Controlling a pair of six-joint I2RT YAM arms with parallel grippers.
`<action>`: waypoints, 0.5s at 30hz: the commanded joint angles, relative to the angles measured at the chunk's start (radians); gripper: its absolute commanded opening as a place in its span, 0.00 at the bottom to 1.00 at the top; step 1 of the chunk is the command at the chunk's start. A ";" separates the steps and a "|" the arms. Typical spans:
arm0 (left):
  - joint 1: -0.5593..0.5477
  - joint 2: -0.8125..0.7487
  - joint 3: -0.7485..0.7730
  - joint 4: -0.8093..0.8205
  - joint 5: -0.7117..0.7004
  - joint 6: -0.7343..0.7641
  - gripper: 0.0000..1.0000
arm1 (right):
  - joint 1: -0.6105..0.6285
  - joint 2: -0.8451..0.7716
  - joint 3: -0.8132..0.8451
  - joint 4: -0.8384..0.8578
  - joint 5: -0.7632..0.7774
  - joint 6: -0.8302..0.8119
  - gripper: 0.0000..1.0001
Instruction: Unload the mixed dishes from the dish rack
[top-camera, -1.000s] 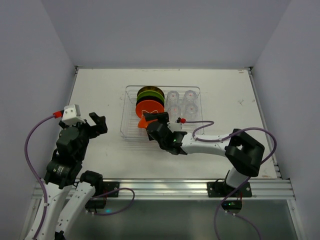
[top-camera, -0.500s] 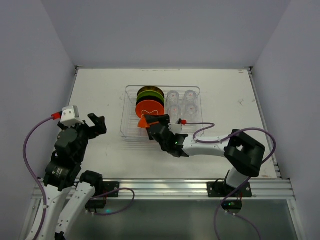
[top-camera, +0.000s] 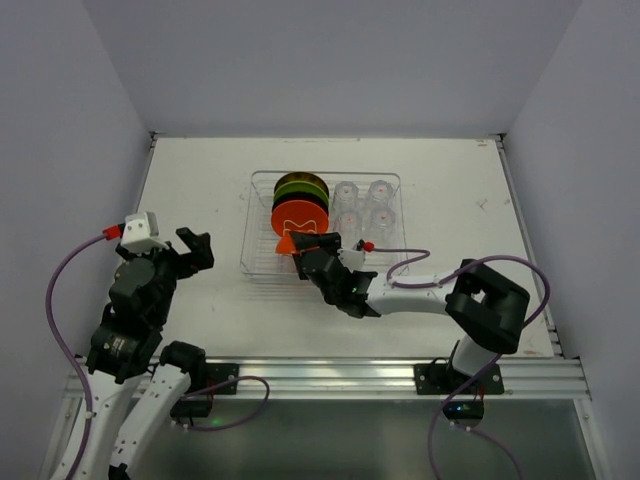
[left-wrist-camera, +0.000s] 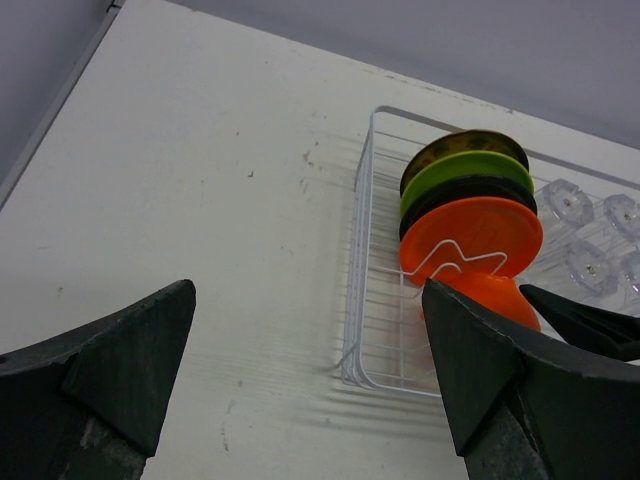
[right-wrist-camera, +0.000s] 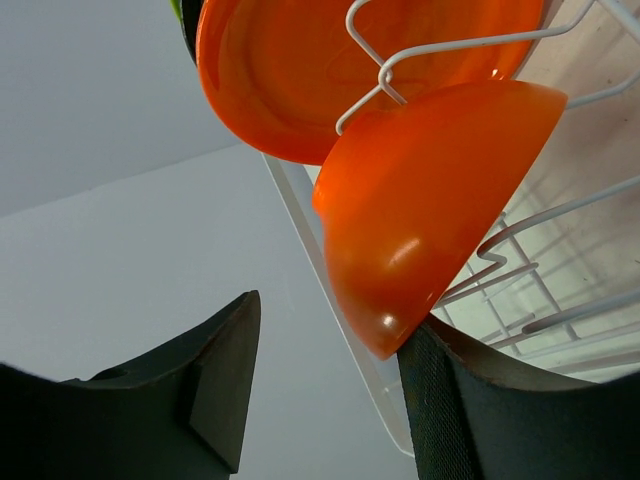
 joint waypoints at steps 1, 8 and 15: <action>-0.007 -0.009 -0.003 0.044 0.005 0.006 1.00 | -0.011 0.037 -0.040 0.014 0.094 0.075 0.57; -0.012 -0.021 -0.005 0.044 0.003 0.005 1.00 | -0.011 0.045 -0.066 0.128 0.088 0.003 0.50; -0.017 -0.025 -0.005 0.042 0.002 0.005 1.00 | -0.011 0.050 -0.072 0.147 0.078 -0.018 0.47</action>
